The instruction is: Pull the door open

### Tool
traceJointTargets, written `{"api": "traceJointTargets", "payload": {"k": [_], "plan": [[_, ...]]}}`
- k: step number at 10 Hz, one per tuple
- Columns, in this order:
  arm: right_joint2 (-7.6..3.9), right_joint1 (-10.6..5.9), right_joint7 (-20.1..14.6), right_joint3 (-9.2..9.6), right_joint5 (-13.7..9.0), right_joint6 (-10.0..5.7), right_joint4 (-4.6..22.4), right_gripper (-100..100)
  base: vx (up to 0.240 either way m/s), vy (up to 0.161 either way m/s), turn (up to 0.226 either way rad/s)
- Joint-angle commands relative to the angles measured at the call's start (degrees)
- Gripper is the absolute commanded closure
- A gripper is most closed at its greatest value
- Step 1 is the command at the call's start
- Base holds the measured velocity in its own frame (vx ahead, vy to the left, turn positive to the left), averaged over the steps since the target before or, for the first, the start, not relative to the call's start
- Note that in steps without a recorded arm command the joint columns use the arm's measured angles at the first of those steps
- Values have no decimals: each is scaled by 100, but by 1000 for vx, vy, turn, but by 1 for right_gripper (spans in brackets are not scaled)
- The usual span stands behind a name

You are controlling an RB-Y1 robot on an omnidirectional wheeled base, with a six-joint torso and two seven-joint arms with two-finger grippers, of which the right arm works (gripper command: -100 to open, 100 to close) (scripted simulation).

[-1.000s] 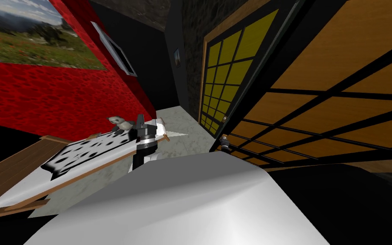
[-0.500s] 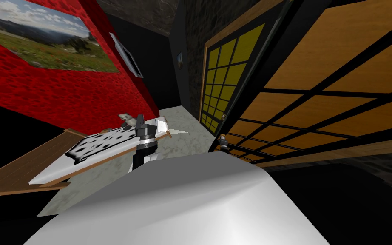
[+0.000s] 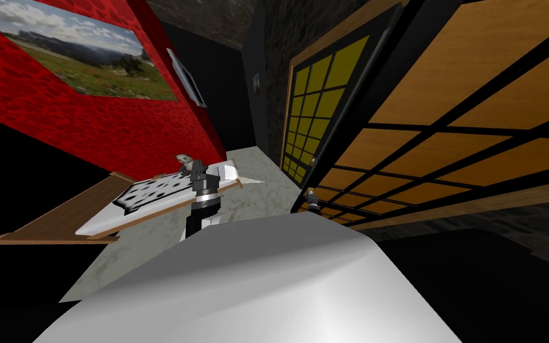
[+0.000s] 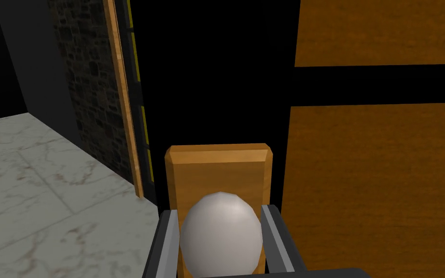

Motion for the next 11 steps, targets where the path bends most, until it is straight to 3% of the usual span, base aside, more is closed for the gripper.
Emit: {"api": "traceJointTargets", "payload": {"k": [1,5,6,7,11], "plan": [[-47,17,-115,122,68,-60,31,100,-198,-11,74],[-163,105,-317,376,207,-123,-57,100,-208,-10,64],[-147,62,-297,347,192,-131,18,100,-88,-5,18],[-226,147,-434,487,272,-204,-11,100,-151,-12,84],[-416,304,-682,732,418,-350,-114,100,-182,-17,61]]}}
